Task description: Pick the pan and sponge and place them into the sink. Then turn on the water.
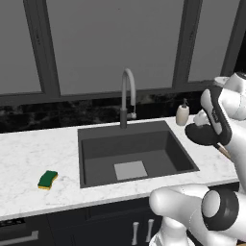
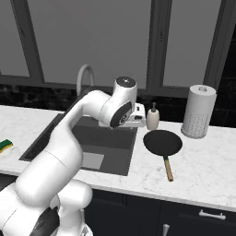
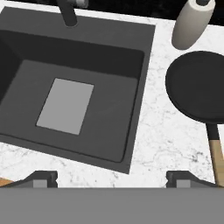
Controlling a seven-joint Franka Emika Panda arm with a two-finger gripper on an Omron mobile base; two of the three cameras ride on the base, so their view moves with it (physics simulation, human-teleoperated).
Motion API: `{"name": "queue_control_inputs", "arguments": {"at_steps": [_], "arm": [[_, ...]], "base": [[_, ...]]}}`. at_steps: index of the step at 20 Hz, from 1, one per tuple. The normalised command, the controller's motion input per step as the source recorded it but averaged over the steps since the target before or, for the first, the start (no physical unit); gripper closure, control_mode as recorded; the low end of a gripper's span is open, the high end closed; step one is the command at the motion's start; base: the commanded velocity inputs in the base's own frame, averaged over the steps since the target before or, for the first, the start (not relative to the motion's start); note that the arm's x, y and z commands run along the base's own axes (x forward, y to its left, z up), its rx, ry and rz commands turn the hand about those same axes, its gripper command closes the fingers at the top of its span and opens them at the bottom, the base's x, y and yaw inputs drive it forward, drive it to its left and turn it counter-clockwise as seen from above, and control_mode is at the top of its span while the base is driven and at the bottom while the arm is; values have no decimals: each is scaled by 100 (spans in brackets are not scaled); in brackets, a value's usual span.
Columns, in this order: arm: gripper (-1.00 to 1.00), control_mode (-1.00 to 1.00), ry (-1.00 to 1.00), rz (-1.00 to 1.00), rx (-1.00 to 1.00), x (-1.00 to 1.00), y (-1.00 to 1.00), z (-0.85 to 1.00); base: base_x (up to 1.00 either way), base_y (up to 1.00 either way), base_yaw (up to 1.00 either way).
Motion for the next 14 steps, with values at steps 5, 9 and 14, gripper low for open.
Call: {"name": "queue_control_inputs", "arguments": {"at_steps": [5,9,14], "arm": [[-100,-100,3,0,0,-1,-61,-54],[-100,-100,5,0,0,0,-44,-47],[-100,-100,6,0,-1,0,-44,-43]], "base": [[0,0,0],[0,0,0],[0,0,0]]}}
